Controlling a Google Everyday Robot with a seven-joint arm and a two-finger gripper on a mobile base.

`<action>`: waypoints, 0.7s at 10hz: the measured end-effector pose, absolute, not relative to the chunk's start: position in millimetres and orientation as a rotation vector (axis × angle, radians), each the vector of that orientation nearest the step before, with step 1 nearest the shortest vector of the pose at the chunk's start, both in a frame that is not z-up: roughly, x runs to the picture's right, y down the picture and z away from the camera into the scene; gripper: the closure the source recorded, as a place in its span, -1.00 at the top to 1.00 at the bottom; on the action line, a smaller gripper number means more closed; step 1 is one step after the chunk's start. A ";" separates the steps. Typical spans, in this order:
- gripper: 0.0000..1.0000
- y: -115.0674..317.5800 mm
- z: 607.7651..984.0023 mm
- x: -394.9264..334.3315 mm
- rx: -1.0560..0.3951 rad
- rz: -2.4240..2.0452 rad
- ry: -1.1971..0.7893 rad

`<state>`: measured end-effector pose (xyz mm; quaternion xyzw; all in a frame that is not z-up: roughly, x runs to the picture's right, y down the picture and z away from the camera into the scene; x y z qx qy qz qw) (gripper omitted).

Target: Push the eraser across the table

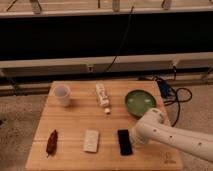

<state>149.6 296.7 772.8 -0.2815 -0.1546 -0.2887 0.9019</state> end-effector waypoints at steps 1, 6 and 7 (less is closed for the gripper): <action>-1.00 297.5 772.6 136.2 -0.587 -0.624 -0.340; -1.00 301.8 772.4 107.5 -0.597 -0.694 -0.404; -1.00 302.5 772.4 102.3 -0.598 -0.707 -0.415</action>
